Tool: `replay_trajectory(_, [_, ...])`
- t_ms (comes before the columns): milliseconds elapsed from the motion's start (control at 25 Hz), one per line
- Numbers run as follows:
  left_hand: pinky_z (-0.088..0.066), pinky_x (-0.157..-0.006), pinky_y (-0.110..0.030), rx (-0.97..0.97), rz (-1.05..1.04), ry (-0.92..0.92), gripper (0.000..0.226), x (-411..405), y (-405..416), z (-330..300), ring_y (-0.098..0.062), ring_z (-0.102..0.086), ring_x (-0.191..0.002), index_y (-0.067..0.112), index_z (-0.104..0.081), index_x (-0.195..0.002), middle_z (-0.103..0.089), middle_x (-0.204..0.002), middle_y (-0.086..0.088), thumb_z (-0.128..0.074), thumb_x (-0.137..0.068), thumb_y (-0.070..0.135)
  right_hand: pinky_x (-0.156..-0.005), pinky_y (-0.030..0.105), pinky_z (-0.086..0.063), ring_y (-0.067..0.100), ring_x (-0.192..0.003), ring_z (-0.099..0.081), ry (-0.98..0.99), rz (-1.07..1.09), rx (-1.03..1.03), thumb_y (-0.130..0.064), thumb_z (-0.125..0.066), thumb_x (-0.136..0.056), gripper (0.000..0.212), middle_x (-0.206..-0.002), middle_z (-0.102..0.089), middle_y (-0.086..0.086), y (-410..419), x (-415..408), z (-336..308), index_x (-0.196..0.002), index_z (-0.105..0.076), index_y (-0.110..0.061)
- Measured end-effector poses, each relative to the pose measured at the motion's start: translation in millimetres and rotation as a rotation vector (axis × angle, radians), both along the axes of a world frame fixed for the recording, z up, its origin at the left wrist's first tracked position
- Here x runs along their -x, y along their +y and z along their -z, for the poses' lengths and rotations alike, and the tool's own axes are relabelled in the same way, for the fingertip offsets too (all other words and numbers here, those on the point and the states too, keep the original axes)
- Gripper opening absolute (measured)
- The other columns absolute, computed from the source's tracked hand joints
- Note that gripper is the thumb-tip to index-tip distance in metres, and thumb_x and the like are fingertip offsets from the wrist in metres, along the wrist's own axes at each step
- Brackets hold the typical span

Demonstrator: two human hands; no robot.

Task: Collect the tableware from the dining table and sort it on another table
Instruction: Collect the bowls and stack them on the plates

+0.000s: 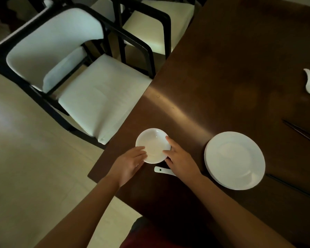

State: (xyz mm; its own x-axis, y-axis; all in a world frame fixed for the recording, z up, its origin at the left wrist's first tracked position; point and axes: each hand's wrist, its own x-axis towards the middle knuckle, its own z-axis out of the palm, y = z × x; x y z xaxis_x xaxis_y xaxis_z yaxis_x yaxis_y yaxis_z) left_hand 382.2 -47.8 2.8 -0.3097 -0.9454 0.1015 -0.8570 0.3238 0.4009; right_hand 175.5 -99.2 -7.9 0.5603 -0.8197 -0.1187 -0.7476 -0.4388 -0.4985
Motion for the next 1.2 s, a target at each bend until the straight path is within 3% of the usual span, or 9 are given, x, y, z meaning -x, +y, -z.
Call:
replay_trajectory(120, [-0.059,-0.070,-0.046,0.017,0.022,0.026,0.030,5.3,-5.1,-3.2,-0.030,-0.070,-0.090,0.001,-0.074,-0.090,-0.073,-0.097,-0.017,-0.082,-0.061,-0.004,-0.092,0.031,-0.050,0.024,-0.104,-0.064,-0.012,0.054,0.057,-0.013,-0.058,-0.089,0.025,-0.142,-0.046,0.008,-1.0,3.5,-4.9,-0.112,-0.066,-0.007])
replay_trajectory(280, [-0.058,-0.073,-0.043,0.103,0.075,0.058,0.032,29.8,-20.3,-13.1,-0.029,-0.071,-0.088,0.000,-0.074,-0.090,-0.073,-0.095,-0.017,-0.083,-0.060,-0.004,-0.073,0.039,-0.058,0.027,-0.083,-0.072,-0.096,0.171,0.217,-0.003,-0.079,-0.067,0.028,-0.115,-0.067,0.016,1.2,30.9,-23.7,-0.094,-0.073,-0.002])
replay_trajectory(520, [-0.057,-0.079,-0.041,0.177,0.341,0.148,0.033,114.3,-50.0,-20.5,-0.026,-0.070,-0.093,0.001,-0.072,-0.094,-0.073,-0.099,-0.016,-0.082,-0.063,0.001,-0.085,0.040,-0.048,0.028,-0.093,-0.069,-0.092,0.459,0.385,-0.003,-0.081,-0.063,0.034,-0.114,-0.067,0.017,33.1,123.0,-40.9,-0.096,-0.072,-0.004])
replay_trajectory(680, [-0.058,-0.078,-0.039,0.154,0.508,0.129,0.029,166.6,-58.7,-18.2,-0.025,-0.070,-0.093,0.003,-0.073,-0.092,-0.073,-0.097,-0.014,-0.082,-0.064,0.002,-0.075,0.049,-0.055,0.031,-0.095,-0.068,-0.051,0.610,0.314,0.000,-0.080,-0.064,0.032,-0.116,-0.066,0.019,57.6,165.3,-37.7,-0.095,-0.072,-0.003])
replay_trajectory(1080, [-0.058,-0.076,-0.046,0.037,0.596,0.111,0.024,199.0,-58.3,-3.3,-0.030,-0.067,-0.099,0.000,-0.072,-0.093,-0.072,-0.098,-0.016,-0.077,-0.069,-0.001,-0.086,0.042,-0.052,0.033,-0.108,-0.062,-0.027,0.678,0.176,-0.005,-0.070,-0.077,0.027,-0.129,-0.058,0.016,74.3,191.4,-13.8,-0.104,-0.068,-0.004])
replay_trajectory(1200, [-0.056,-0.081,-0.047,0.008,0.583,0.072,0.026,204.1,-55.9,-9.7,-0.029,-0.065,-0.104,0.001,-0.071,-0.098,-0.072,-0.100,-0.014,-0.075,-0.072,0.006,-0.091,0.041,-0.049,0.033,-0.113,-0.059,-0.017,0.662,0.178,-0.004,-0.067,-0.079,0.030,-0.131,-0.057,0.016,75.6,193.6,-20.1,-0.109,-0.066,-0.004])
